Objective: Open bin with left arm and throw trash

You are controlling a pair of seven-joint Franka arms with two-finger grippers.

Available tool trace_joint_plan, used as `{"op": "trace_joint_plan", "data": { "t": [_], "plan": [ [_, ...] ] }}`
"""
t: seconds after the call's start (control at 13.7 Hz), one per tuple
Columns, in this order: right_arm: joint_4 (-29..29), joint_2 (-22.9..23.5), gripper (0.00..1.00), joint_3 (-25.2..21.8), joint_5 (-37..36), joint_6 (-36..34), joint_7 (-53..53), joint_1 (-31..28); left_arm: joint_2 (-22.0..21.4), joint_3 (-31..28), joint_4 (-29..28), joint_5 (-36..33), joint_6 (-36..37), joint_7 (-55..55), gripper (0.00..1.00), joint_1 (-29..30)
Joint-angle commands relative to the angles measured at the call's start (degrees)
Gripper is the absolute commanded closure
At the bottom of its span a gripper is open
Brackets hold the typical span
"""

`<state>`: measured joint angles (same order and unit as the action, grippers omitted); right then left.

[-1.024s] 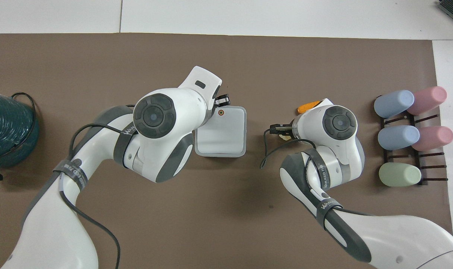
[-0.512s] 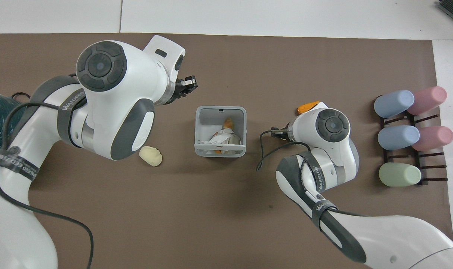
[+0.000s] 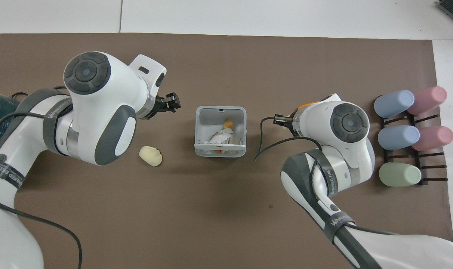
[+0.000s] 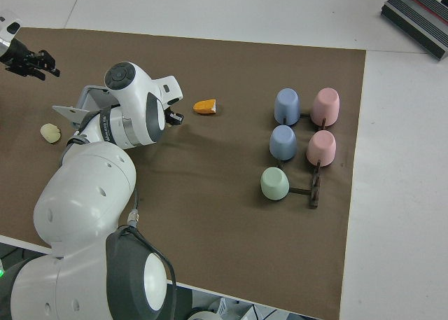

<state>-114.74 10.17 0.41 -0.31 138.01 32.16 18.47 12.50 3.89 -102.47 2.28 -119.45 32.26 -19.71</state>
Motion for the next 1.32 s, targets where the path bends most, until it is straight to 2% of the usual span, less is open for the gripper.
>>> {"op": "trace_joint_plan", "data": {
  "t": [0.0,0.22,0.37,0.59,0.73,0.8,0.88,0.95,1.17,1.24],
  "plan": [
    [7.49,-0.50,1.00,1.86,1.79,-5.90,1.15,0.07,-6.77,0.07,-12.37,0.54,-4.46,-3.34,0.00,0.82],
    [11.64,1.17,1.00,4.24,9.16,-3.81,2.11,0.07,-9.85,0.07,-20.03,0.54,-8.07,-3.43,0.00,0.82],
    [11.74,1.70,1.00,4.60,12.94,-1.26,4.91,1.38,-11.09,0.07,-24.07,0.54,-10.61,-3.52,0.00,0.82],
    [11.13,3.19,1.00,4.51,14.28,0.33,12.03,5.43,-11.18,0.07,-28.91,0.54,-14.83,-3.52,0.00,1.08],
    [9.81,3.37,1.00,4.51,14.28,0.25,12.67,6.66,-10.48,0.07,-30.94,0.54,-17.29,-3.61,0.00,1.61],
    [9.80,3.28,0.78,4.51,14.28,-0.10,12.67,6.75,-10.30,0.07,-32.08,0.54,-19.22,-3.52,0.00,1.78],
    [9.80,3.37,0.23,4.51,14.28,-0.11,12.67,6.67,-10.22,0.07,-32.70,0.54,-20.89,-3.52,0.00,2.65],
    [9.80,3.37,0.00,4.51,14.37,-0.02,12.75,6.75,-10.21,0.07,-32.97,0.54,-21.52,-3.61,0.00,3.27],
    [10.07,3.37,0.00,4.51,14.28,-0.02,12.67,6.49,-9.52,0.15,-33.14,0.54,-23.89,-3.00,0.02,3.80],
    [10.24,3.37,0.00,4.42,14.02,-0.10,12.58,6.32,-9.08,0.15,-33.14,0.54,-24.51,-2.56,0.10,3.72]
  ]
}}
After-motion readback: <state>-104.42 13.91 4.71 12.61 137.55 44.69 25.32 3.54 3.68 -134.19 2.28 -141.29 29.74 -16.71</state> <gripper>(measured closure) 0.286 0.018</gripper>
